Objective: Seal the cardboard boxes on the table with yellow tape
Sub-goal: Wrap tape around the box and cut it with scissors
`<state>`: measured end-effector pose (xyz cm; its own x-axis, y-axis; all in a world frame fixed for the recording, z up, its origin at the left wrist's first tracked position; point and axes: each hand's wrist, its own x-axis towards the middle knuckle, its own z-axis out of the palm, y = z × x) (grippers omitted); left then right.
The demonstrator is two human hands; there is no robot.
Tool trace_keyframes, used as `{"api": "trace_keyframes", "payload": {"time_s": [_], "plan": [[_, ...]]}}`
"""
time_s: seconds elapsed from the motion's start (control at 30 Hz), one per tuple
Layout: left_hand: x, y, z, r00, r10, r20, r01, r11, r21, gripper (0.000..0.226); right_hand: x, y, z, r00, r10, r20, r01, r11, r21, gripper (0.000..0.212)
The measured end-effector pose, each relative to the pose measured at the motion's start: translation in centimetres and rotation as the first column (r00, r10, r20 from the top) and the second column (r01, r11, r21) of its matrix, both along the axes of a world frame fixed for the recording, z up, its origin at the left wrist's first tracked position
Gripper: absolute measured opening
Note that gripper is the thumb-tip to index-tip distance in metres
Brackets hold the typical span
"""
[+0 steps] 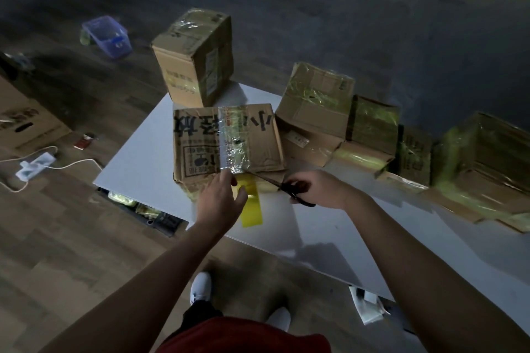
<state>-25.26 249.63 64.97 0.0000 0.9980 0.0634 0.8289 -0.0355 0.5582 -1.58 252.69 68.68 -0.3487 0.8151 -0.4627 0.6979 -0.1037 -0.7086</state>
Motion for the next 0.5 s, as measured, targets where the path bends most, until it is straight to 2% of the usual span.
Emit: {"api": "trace_keyframes", "payload": {"time_s": [0.1, 0.17, 0.23, 0.3, 0.5], "plan": [[0.1, -0.8, -0.5, 0.994, 0.097, 0.046, -0.088, 0.983, -0.161, 0.035, 0.1, 0.6, 0.6, 0.993, 0.104, 0.059, -0.103, 0.995, -0.019, 0.024], [0.2, -1.1, -0.7, 0.983, 0.122, 0.137, -0.086, 0.966, -0.244, 0.039, 0.1, 0.9, 0.9, 0.986, 0.138, 0.093, -0.136, 0.99, -0.032, 0.03], [0.4, -1.3, -0.7, 0.949, 0.148, 0.279, -0.067, 0.957, -0.281, 0.043, 0.2, 1.1, 1.2, 0.981, 0.153, 0.118, -0.15, 0.988, -0.038, 0.034], [0.6, -1.3, -0.6, 0.917, 0.171, 0.36, -0.065, 0.955, -0.289, 0.047, 0.4, 1.4, 1.4, 0.982, 0.142, 0.125, -0.136, 0.989, -0.054, 0.034], [0.5, -0.9, -0.6, 0.914, 0.186, 0.361, -0.072, 0.949, -0.306, 0.053, 0.9, 2.4, 2.7, 0.948, 0.228, 0.22, -0.214, 0.973, -0.087, 0.03]]}}
